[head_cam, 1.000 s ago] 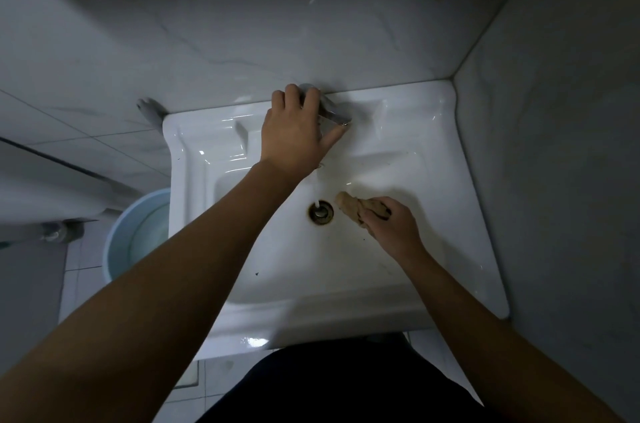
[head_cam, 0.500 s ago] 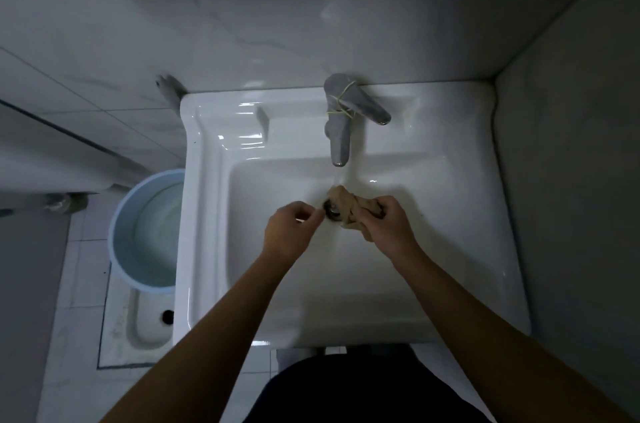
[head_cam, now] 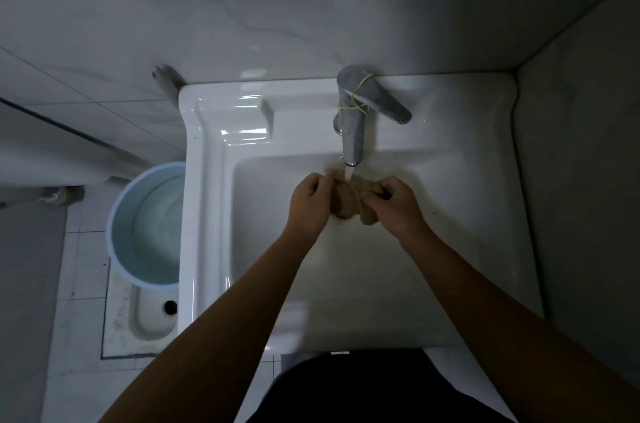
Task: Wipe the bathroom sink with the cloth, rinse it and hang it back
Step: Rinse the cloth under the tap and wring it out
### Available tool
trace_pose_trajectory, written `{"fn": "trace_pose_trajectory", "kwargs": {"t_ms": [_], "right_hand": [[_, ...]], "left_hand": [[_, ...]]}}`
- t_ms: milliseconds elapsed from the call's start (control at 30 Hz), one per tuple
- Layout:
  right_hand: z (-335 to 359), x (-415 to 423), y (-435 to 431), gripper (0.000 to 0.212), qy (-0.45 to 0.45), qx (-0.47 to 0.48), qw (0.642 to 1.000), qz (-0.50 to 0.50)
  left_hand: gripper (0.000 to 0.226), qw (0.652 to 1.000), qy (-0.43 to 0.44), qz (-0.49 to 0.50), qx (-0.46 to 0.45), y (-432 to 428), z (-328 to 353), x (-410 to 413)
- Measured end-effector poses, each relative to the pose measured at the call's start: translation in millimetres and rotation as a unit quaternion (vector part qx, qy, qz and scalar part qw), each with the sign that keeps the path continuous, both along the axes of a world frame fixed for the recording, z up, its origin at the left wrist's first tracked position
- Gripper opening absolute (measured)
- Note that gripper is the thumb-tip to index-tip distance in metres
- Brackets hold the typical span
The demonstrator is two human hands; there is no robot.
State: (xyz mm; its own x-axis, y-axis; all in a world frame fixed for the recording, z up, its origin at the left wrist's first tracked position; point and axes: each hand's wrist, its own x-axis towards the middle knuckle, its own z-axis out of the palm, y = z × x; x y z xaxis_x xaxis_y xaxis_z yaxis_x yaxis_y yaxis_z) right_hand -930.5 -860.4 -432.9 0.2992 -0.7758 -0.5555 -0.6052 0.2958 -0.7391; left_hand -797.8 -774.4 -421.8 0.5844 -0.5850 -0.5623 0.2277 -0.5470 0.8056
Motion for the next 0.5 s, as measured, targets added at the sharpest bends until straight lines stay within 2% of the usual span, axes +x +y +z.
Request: {"fn": "trace_pose_trajectory", "kwargs": {"t_ms": [67, 133, 200, 267, 367, 433, 500], "right_hand": [[-5, -3, -1, 0.012, 0.014, -0.006, 1.000, 0.007], [-8, -2, 0, 0.013, 0.006, -0.006, 1.000, 0.013], [-8, 0, 0, 0.011, -0.009, -0.019, 1.000, -0.006], [-10, 2, -4, 0.007, -0.012, -0.041, 0.998, -0.050], [-12, -2, -12, 0.008, -0.003, -0.051, 0.992, -0.119], [-12, -6, -16, 0.009, 0.004, -0.032, 0.991, -0.128], [-12, -8, -18, 0.010, -0.006, -0.007, 0.990, -0.137]], "left_hand": [[0.036, 0.999, 0.035, 0.019, 0.008, -1, 1, 3], [0.029, 0.994, 0.094, 0.057, 0.017, -2, 3, 6], [0.025, 0.970, 0.199, 0.136, 0.013, -5, 6, 10], [0.028, 0.942, 0.263, 0.207, 0.005, -3, 3, 17], [0.044, 0.924, 0.285, 0.257, -0.005, 7, -8, 33], [0.039, 0.917, 0.299, 0.263, -0.013, 16, -19, 43], [0.030, 0.915, 0.333, 0.225, -0.028, 19, -26, 49]]}}
